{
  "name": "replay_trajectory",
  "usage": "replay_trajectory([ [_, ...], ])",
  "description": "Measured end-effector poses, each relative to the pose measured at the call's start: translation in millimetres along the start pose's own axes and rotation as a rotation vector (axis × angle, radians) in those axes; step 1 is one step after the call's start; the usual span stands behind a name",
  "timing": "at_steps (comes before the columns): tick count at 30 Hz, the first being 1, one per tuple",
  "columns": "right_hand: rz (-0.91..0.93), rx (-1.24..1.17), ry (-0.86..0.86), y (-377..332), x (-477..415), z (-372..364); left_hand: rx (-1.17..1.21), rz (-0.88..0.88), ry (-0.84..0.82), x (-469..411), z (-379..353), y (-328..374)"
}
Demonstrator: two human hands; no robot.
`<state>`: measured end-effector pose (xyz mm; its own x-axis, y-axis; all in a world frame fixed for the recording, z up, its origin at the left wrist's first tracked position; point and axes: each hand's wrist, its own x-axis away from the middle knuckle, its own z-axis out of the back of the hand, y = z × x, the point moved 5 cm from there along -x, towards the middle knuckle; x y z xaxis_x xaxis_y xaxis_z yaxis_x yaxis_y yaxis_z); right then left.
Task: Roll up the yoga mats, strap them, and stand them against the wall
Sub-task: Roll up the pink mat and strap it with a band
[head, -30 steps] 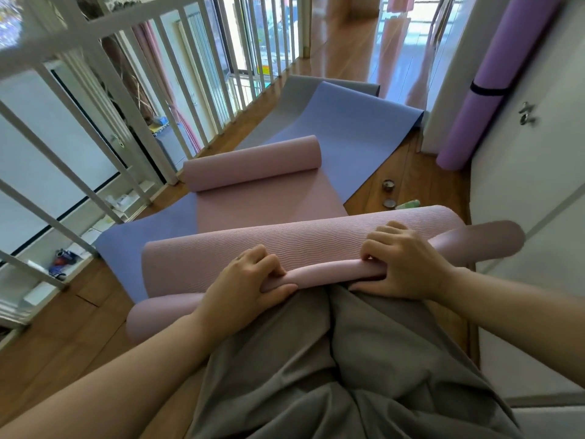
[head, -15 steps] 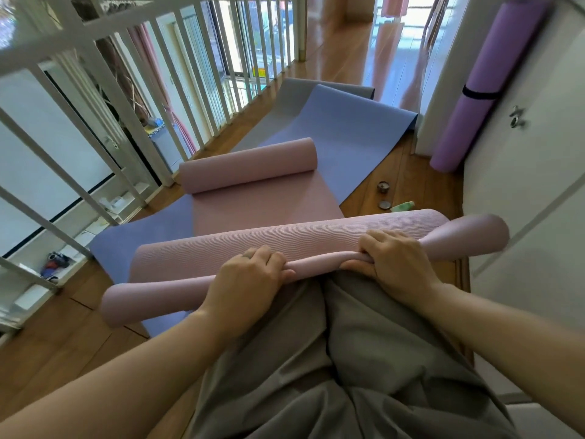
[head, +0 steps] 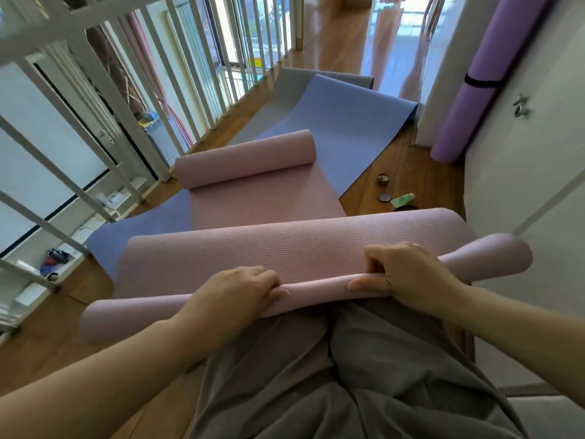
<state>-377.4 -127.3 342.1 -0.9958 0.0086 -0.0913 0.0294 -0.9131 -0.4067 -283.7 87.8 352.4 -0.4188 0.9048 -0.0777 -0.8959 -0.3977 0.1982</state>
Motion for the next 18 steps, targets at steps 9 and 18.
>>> replay_trajectory([
  [9, -0.108, -0.176, -0.096, 26.7, -42.2, -12.1, 0.222, -0.069, 0.118, -24.2, -5.3, -26.0],
  [18, -0.075, -0.185, -0.042, 33.6, -59.3, -16.3, -0.169, -0.220, 0.308, -11.1, 5.6, -9.7],
])
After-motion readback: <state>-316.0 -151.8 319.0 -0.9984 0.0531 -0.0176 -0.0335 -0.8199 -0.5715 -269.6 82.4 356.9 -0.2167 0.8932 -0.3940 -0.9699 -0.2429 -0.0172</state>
